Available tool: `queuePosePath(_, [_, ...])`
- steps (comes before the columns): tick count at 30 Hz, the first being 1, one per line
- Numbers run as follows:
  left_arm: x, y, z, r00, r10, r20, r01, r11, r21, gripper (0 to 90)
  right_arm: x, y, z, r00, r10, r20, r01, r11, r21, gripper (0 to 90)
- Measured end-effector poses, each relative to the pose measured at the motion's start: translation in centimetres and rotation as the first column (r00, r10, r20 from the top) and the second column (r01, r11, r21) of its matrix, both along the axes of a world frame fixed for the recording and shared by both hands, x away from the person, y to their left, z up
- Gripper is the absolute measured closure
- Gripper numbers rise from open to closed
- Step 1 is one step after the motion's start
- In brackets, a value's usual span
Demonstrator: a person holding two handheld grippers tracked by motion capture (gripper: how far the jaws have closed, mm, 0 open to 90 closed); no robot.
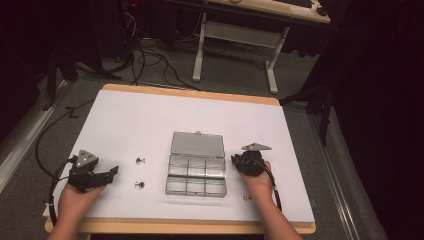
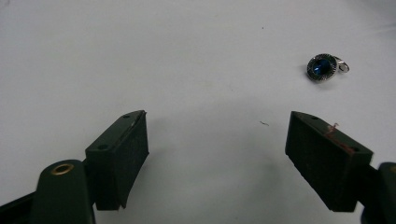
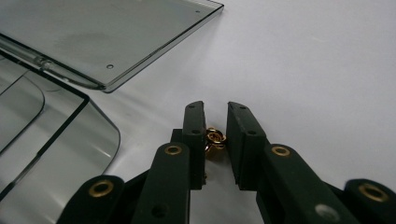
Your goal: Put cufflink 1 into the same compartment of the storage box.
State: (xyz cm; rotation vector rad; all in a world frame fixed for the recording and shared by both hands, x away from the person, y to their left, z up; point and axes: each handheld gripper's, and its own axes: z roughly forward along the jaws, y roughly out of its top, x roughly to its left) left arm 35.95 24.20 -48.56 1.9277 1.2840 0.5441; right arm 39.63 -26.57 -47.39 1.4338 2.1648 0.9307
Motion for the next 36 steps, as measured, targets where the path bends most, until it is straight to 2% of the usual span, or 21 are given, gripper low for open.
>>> queuePosePath(5, [0.0,0.0,0.0,1.0000,-0.005,-0.001,0.005,1.0000,0.002,22.0,-1.3,-1.0,0.4,0.9997,0.022,0.012,-0.022,1.000,0.000,79.1])
queuePosePath(12, [0.0,-0.1,0.0,1.0000,0.001,0.005,-0.001,1.0000,0.004,22.0,-4.5,-3.6,0.9,0.9993,0.034,0.012,-0.035,0.999,0.004,79.2])
queuePosePath(18, [0.0,0.0,0.0,1.0000,0.000,0.005,0.000,1.0000,0.006,22.0,-7.6,-5.7,0.8,0.9995,0.030,-0.012,-0.029,0.999,0.023,79.2])
queuePosePath(22, [0.0,-0.1,0.0,1.0000,0.000,0.006,0.000,1.0000,0.007,22.1,-8.9,-6.3,0.5,0.9987,0.037,-0.035,-0.036,0.999,0.029,78.9])
queuePosePath(25, [0.0,-0.1,0.0,1.0000,0.000,0.006,0.000,1.0000,0.007,22.2,-9.0,-6.3,0.4,0.9988,0.035,-0.035,-0.034,0.999,0.028,77.6])
queuePosePath(28, [-0.1,0.0,0.0,0.9999,-0.004,0.011,0.004,1.0000,0.007,22.2,-9.0,-6.3,0.4,0.9989,0.044,-0.014,-0.044,0.998,0.037,69.3])
queuePosePath(31, [-0.1,-0.1,0.0,0.9999,-0.007,0.010,0.006,1.0000,0.008,22.8,-9.0,-6.6,1.1,0.9987,0.030,0.042,-0.032,0.998,0.060,61.0])
queuePosePath(33, [-0.1,0.0,0.0,0.9999,-0.007,0.012,0.007,1.0000,0.004,24.2,-8.4,-6.9,1.5,0.9967,0.009,0.080,-0.012,0.999,0.046,52.7])
queuePosePath(36, [-0.1,0.0,0.0,0.9998,-0.013,0.015,0.013,0.9999,0.005,27.5,-6.8,-7.7,1.6,0.9925,-0.037,0.116,0.035,0.999,0.018,49.9])
